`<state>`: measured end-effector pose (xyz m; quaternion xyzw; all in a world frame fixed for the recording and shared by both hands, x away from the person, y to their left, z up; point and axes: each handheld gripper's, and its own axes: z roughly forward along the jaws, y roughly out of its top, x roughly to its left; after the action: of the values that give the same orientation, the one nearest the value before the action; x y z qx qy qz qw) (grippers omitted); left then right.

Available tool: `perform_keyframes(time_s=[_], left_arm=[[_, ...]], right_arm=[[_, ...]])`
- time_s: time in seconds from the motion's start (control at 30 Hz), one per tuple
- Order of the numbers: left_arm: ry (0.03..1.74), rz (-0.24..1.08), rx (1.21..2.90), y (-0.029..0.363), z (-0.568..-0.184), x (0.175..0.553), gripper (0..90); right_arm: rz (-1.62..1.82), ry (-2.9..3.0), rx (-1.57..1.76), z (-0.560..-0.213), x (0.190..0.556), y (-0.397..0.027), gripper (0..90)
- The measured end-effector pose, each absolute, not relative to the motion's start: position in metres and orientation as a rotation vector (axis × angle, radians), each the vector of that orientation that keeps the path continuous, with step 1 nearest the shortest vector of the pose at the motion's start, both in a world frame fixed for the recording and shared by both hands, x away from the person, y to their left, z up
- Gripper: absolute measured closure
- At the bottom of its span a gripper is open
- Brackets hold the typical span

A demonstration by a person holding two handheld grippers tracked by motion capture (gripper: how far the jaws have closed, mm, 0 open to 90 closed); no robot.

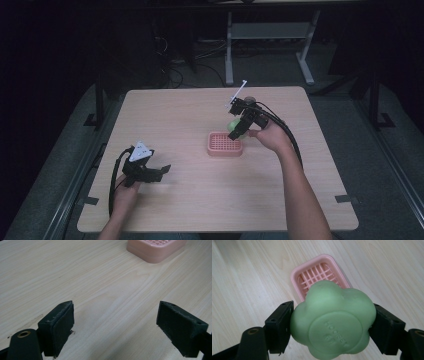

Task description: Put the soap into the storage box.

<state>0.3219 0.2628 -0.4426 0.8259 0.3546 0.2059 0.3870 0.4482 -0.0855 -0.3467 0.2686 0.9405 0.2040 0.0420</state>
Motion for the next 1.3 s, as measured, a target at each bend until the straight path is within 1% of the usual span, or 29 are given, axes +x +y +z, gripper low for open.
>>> perform_keyframes(time_s=[0.63, 0.93, 1.3], left_arm=[[0.903, 0.521, 2.100, 0.261, -0.443, 0.322, 14.4], [0.895, 0.525, 2.108, 0.261, -0.442, 0.321, 14.4], [0.893, 0.524, 2.112, 0.261, -0.442, 0.322, 14.4]], right_arm=[[0.609, 2.890, 0.863, -0.363, 0.460, -0.069, 25.6], [0.588, 2.913, 0.878, -0.382, 0.464, -0.063, 25.6], [0.556, 2.929, 0.920, -0.396, 0.469, -0.057, 25.5]])
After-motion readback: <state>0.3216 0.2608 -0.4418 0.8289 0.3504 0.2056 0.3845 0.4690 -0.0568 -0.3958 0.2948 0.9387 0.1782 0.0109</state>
